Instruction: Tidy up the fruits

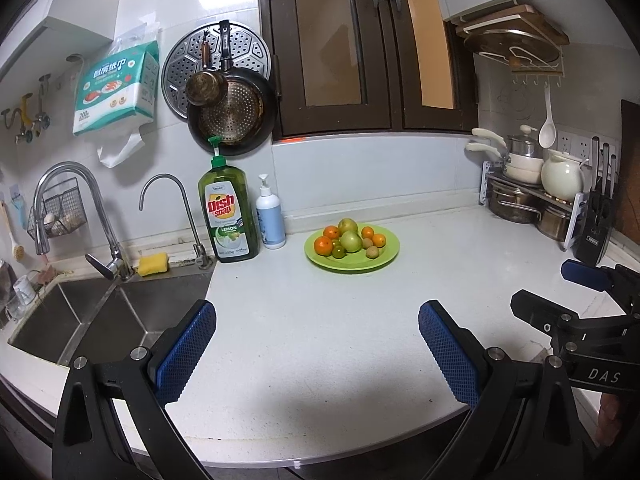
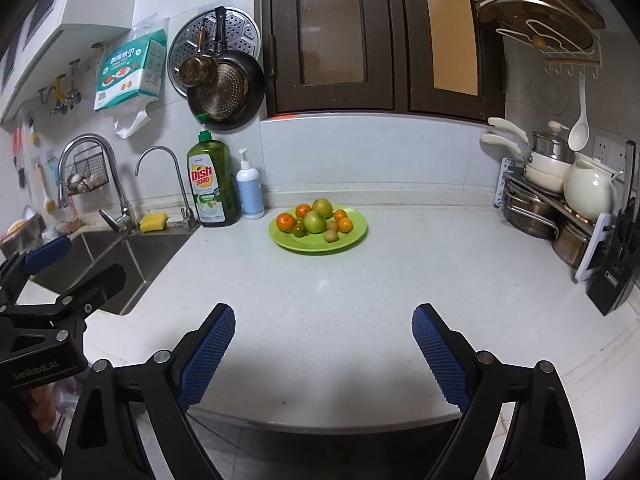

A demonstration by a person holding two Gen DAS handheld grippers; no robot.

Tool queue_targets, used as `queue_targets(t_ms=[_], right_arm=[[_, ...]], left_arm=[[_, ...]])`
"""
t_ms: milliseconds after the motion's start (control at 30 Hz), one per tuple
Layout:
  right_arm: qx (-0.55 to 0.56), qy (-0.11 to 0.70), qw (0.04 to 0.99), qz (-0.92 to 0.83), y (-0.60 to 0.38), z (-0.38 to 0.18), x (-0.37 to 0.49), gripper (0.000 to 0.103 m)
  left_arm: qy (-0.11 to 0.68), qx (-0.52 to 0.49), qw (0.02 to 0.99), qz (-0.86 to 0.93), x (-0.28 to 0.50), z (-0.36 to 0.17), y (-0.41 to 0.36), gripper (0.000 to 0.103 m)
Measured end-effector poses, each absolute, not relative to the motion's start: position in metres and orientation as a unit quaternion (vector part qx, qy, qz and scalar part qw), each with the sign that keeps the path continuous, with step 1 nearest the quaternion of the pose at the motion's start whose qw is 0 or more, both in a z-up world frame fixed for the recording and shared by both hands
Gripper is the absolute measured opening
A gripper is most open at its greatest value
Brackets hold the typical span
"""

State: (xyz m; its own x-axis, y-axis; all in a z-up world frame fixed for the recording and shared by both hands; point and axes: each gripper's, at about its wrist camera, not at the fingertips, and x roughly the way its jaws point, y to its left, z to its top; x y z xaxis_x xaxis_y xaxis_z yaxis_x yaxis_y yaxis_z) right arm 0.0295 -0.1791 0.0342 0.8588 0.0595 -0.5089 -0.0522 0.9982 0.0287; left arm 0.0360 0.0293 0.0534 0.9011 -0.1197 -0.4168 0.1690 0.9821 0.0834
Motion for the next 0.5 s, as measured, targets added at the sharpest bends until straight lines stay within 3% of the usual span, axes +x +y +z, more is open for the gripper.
queue_targets(t_ms=[500], right_arm=[[0.004,0.261,0.965,0.033,-0.1753,0.0355,0.0278,0.091]], left_arm=[[0.208,0.054,0.974,-0.075,0.0299,0.0541,0.0313,0.103]])
